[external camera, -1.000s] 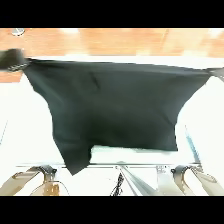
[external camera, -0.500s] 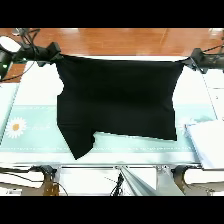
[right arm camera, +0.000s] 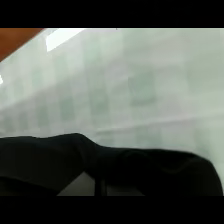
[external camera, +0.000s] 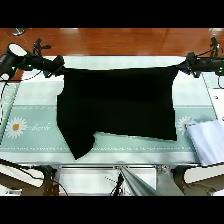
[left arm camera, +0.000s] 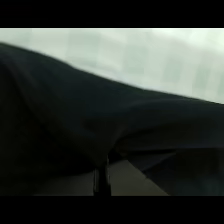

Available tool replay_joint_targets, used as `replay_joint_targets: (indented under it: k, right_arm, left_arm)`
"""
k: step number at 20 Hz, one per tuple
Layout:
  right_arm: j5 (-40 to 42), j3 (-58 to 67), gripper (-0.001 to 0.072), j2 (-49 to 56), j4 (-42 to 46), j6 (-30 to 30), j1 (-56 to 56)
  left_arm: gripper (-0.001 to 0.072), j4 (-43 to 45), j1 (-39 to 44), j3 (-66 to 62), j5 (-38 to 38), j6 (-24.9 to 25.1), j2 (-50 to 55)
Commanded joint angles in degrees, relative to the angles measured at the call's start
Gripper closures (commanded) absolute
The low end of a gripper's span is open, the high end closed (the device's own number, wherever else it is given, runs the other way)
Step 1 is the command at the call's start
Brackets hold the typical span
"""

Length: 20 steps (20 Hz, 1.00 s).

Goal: Fold the shirts.

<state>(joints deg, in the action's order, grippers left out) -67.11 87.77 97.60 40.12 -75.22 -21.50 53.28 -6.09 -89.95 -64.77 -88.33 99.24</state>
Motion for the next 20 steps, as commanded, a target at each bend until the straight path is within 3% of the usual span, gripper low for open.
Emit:
replay_joint_targets:
  k: [1, 4, 10, 11, 12, 13, 18, 20]
  right_arm:
    - [-12.09, 0.07, 0.069, 0.15, 5.99, 0.74, -2.32]
    - [-18.16, -3.61, 0.069, 0.15, 18.32, 0.57, -1.14]
    - [-9.29, -12.61, 0.0687, 0.15, 18.62, 1.07, 3.26]
    - [-7.76, -12.59, 0.0577, 0.04, 18.49, -1.07, 3.56]
    - [-7.23, -12.5, 0.0268, -0.09, 18.23, -3.17, 3.56]
    - [-8.09, -11.89, 0.0088, -0.37, 18.38, -3.41, 3.06]
    - [-15.69, -10.03, 0.0088, -9.38, 23.52, -2.03, -3.56]
    - [-10.19, -15.98, 0.0091, -17.77, 25.35, 0.42, -7.26]
  left_arm:
    - [0.0682, 0.04, -1.9, 0.24, -10.84, 6.91, 0.57]
    - [0.0681, 3.34, -1.55, 4.28, -14.32, 7.8, 1.25]
    - [0.0677, 5.62, -1.49, 8.17, -13.75, 6.21, 1.66]
    - [0.0577, 5.38, -1.29, 8.15, -14.32, 6.03, 1.64]
    - [0.0312, 5.2, -1.14, 8.13, -15.67, 6.1, 1.62]
    - [0.0005, 5.27, -1.09, 8.11, -17.33, 6.93, 1.46]
    - [0.0003, 13.11, -4.81, 11.15, -24.87, 8.41, -3.34]
    - [0.0004, 13.25, -8.17, 20.04, -21.7, 10.93, -9.44]
